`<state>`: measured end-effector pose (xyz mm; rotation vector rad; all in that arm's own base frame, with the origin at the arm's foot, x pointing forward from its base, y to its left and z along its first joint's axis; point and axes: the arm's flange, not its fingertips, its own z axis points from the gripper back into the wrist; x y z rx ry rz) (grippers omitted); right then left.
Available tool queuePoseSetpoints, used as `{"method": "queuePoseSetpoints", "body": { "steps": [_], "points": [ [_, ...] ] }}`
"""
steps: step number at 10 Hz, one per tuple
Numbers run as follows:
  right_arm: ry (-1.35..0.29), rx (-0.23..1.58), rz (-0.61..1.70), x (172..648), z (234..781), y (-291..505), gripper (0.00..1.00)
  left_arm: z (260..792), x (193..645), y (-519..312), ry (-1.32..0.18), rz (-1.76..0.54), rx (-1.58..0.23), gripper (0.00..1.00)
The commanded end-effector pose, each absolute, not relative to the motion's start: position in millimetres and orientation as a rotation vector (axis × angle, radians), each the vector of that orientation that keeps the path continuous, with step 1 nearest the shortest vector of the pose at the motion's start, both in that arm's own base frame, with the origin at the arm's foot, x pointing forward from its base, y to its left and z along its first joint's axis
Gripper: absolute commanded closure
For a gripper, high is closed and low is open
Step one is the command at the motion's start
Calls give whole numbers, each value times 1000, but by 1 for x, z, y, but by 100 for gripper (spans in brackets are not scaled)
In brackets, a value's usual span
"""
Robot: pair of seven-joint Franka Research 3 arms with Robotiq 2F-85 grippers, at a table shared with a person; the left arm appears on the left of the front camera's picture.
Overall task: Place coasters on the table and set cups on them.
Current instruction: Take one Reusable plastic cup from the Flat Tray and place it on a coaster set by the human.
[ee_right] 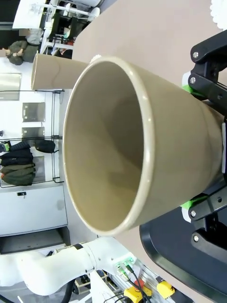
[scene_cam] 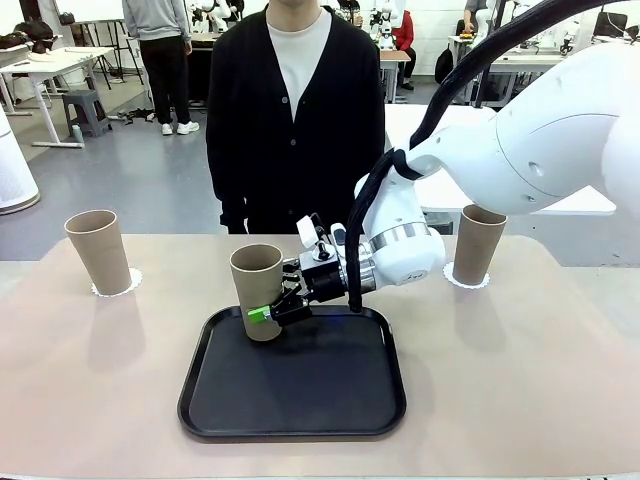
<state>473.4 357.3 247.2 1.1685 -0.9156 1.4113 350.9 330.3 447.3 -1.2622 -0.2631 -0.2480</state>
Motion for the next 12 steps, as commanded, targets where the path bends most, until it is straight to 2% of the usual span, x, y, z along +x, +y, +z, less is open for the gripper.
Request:
{"method": "queuePoseSetpoints", "body": {
  "steps": [1, 5, 9, 10, 12],
  "points": [
    [-917, 1154, 1446, 459, 285, 346, 11, 449, 350, 331, -258, -237, -1258, 0],
    [-919, 1050, 1447, 430, 399, 324, 11, 449, 350, 331, -258, -237, -1258, 0],
    [-1045, 1062, 1500, 432, 416, 318, 11, 449, 350, 331, -258, -237, -1258, 0],
    [-1049, 1113, 1514, 436, 410, 317, 31, 449, 350, 331, -258, -237, -1258, 0],
    [-1044, 1134, 1496, 439, 407, 319, 31, 449, 350, 331, -258, -237, -1258, 0]
  ]
}}
